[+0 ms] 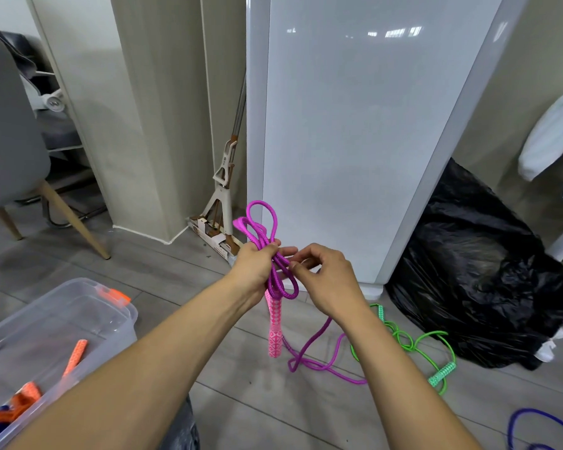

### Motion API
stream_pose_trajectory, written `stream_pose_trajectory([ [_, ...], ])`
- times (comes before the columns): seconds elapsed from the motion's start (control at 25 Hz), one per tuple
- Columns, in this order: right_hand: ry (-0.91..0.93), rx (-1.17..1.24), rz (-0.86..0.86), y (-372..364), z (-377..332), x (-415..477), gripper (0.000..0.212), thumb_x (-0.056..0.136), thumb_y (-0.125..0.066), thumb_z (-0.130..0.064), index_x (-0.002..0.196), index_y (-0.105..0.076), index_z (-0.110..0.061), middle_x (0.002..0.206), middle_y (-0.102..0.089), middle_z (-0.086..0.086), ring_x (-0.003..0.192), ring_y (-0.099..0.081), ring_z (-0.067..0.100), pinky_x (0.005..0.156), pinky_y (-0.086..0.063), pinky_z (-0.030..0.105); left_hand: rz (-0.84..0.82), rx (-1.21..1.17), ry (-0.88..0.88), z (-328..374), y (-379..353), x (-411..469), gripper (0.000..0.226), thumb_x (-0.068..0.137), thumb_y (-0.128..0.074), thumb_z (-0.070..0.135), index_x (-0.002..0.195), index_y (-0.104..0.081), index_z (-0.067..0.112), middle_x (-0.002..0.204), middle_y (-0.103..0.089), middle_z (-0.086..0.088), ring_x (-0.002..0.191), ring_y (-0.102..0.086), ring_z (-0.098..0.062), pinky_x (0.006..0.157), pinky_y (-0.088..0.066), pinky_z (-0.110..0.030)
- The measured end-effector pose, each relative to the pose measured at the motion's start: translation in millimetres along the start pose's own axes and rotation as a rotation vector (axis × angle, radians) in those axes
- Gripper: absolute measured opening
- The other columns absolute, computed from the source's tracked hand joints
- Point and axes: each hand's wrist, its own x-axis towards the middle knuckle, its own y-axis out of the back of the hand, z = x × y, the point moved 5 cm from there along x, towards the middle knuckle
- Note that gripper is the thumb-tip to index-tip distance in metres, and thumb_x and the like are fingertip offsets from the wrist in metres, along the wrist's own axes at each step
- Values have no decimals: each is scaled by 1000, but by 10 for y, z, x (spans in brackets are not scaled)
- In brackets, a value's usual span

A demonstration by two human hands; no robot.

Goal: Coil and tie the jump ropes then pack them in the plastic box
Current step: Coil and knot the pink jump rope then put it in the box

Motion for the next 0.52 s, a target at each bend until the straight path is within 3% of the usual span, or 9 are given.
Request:
stream_pose_trajectory([
  [0.08,-21,-82,-79,-9,36,6,9,94,-66,-27,96,-74,-24,79,-70,-7,60,-56,-1,51,-34,12,89,-104,-34,39,110,91,13,105,-42,5,114,-48,-1,82,-64,-13,61,-70,-23,60,-63,-41],
  [0.2,-108,4,-360,-80,141,-9,14,97,-62,-25,99,-76,-22,68,-73,0,39,-41,4,48,-34,21,201,-286,-46,84,314,245,11,105,-39,4,97,-45,6,69,-47,-6,42,-54,-15,47,-57,-32],
  [0.36,-252,-70,-622,55,323,-73,21,98,-59,-24,95,-78,-14,67,-69,4,40,-39,12,43,-32,20,391,-252,-114,198,558,305,24,104,-36,3,82,-38,13,63,-35,-2,28,-31,-4,34,-30,-14],
  [0.44,-314,-253,-571,213,444,-48,26,97,-60,-30,85,-75,-13,67,-68,5,41,-46,13,46,-37,21,435,-71,-190,285,612,286,19,104,-37,7,86,-40,12,63,-36,-2,28,-30,-3,33,-28,-15],
  [0.52,-345,-412,-315,394,547,55,30,96,-61,-40,80,-72,-17,72,-67,4,54,-57,17,55,-42,24,374,101,-237,329,557,262,9,105,-37,11,96,-40,10,65,-39,-2,30,-32,-3,34,-28,-17],
])
